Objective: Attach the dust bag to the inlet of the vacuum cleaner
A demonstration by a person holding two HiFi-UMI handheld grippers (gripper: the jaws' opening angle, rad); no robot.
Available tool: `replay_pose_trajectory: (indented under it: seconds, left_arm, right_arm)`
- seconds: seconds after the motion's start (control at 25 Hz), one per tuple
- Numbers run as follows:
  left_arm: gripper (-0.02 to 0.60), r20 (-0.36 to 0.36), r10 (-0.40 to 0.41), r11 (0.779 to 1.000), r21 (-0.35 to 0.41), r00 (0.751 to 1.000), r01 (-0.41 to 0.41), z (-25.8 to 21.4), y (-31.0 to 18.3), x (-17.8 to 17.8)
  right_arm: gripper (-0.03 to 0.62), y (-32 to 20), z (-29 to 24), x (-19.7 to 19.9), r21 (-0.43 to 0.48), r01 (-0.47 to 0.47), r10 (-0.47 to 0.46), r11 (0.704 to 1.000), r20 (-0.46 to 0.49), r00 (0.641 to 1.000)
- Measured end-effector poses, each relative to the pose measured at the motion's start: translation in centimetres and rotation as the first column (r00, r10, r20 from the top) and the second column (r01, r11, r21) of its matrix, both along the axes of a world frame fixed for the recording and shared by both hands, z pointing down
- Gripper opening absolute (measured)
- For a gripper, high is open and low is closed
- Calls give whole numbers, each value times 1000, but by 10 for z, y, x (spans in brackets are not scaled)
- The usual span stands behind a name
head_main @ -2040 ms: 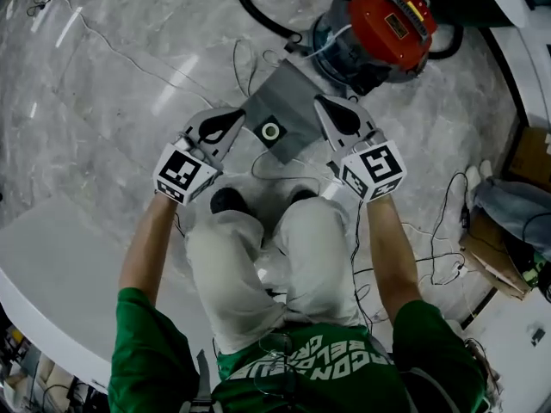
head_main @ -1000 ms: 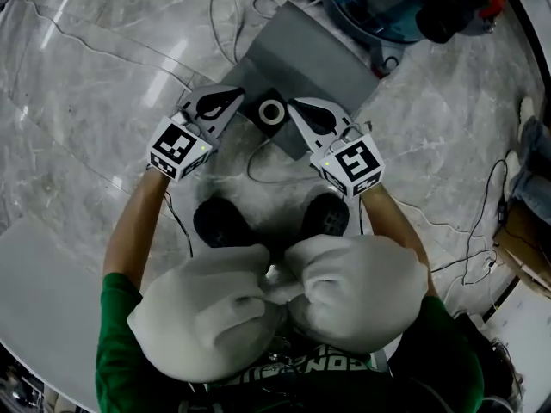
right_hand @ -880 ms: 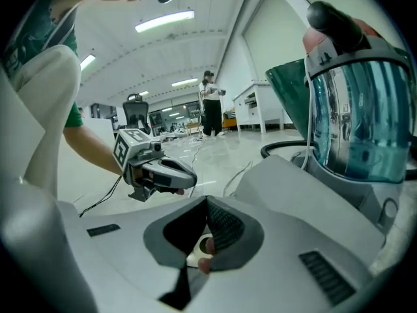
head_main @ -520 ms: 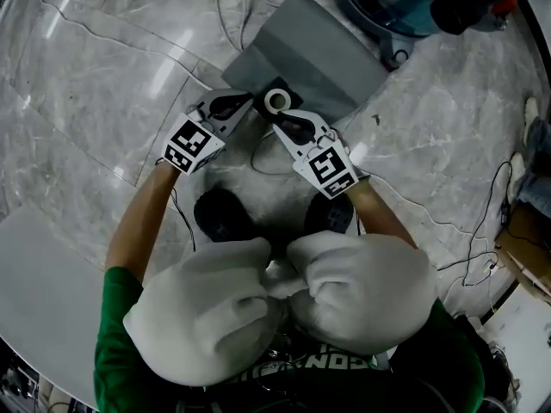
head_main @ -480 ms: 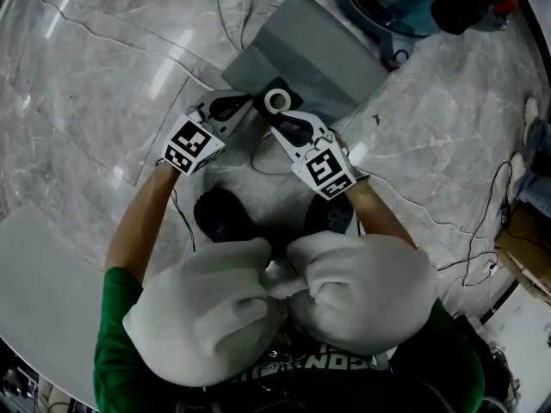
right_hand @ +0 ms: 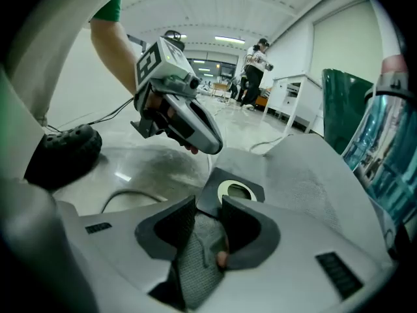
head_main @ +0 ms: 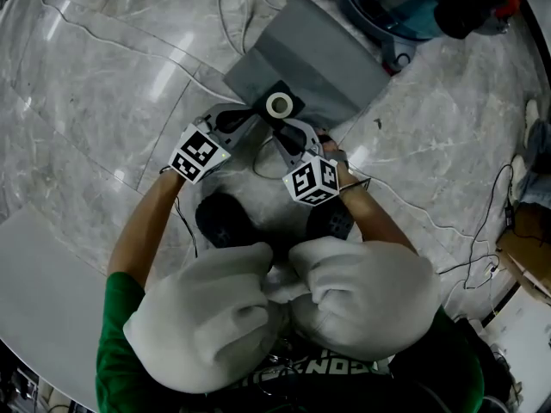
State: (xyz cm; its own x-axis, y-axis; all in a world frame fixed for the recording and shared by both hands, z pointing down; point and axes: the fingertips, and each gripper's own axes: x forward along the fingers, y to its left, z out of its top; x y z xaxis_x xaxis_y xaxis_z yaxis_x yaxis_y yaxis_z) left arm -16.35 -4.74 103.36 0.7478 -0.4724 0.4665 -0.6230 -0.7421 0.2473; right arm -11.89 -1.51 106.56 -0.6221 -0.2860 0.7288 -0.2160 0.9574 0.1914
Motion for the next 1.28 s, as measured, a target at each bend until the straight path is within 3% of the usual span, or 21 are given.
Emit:
replay_pose_trajectory:
  seconds: [0.16, 0.6, 1.04, 1.28]
  left_arm:
    - [-3, 10, 2, 1000, 1, 1000, -2, 3, 1, -1]
    - [-3, 3, 38, 996, 76, 999, -39, -26, -34, 28]
    - [-3, 22, 82, 991, 103, 996, -84, -35, -65, 57]
    - [-3, 33, 93, 984, 148, 995, -97, -53, -67, 57]
  right_arm:
    - [115, -8, -10, 1, 59, -58, 56, 997, 33, 998]
    - [84, -54, -66, 26, 89, -262, 243, 961, 184, 952]
    - [34, -94, -66, 34, 114, -299, 280, 947, 158, 947]
    - [14, -96, -71, 38, 61, -287, 273, 956, 175, 946]
